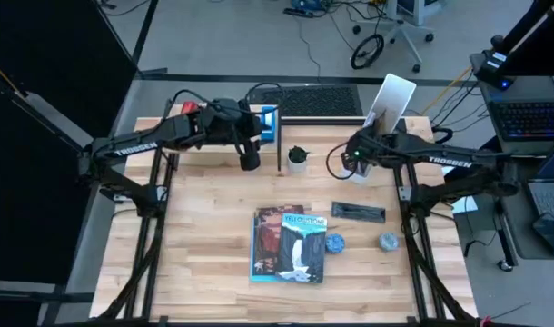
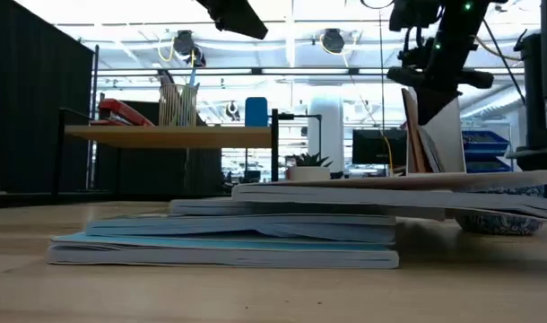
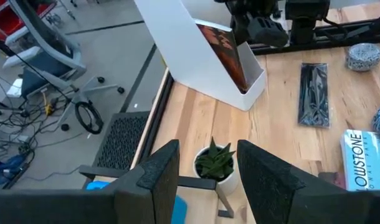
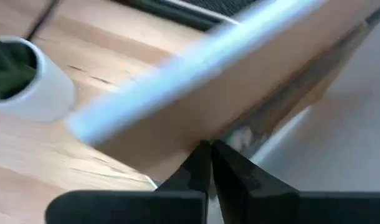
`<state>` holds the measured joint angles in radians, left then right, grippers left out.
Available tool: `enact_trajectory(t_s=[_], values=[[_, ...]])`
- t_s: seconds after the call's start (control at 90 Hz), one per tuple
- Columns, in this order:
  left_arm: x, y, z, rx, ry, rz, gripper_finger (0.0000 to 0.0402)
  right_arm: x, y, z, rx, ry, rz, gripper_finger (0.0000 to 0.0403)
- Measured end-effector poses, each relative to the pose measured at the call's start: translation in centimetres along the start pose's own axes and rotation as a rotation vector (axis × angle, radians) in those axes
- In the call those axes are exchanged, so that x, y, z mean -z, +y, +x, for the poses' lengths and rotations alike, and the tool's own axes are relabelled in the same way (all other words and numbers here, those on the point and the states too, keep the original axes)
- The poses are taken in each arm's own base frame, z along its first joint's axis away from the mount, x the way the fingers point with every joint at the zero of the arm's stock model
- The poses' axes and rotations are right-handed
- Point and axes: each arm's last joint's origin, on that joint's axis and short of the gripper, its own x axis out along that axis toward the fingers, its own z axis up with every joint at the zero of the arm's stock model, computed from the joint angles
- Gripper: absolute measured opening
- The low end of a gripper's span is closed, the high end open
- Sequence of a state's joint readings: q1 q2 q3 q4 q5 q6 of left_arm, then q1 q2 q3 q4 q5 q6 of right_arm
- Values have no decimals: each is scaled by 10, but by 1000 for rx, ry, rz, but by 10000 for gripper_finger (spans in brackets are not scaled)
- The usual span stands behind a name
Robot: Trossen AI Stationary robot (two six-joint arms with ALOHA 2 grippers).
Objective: Stock shelves
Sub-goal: Put the blue/brown book into the white book shelf
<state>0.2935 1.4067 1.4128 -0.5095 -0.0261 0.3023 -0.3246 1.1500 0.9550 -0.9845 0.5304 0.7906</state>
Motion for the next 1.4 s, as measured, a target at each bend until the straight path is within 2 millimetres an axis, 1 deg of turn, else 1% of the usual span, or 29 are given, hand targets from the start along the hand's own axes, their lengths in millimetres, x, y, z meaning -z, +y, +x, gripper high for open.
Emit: enact_trajectory(t_s=[0.2, 0.411, 0.767, 1.156, 1.244, 1.333, 1.4], values=[[0, 0, 0, 0, -1, 0, 148, -4, -2, 4, 12, 0, -38, 0], [0, 0, 0, -1, -1, -3, 148, -1, -6, 6, 41, 31, -65, 0], [0, 0, 0, -1, -1, -7, 148, 6, 2, 0, 6, 35, -75, 0], [0, 0, 0, -2, -3, -7, 148, 25, 11, -11, -8, 50, -80, 0], [0, 0, 0, -2, -3, -7, 148, 33, 13, -9, -10, 51, -67, 0], [0, 0, 0, -2, -3, -7, 148, 45, 15, -5, -14, 80, -67, 0], [0, 0, 0, -2, -4, -7, 148, 51, 17, -6, -25, 82, -54, 0]])
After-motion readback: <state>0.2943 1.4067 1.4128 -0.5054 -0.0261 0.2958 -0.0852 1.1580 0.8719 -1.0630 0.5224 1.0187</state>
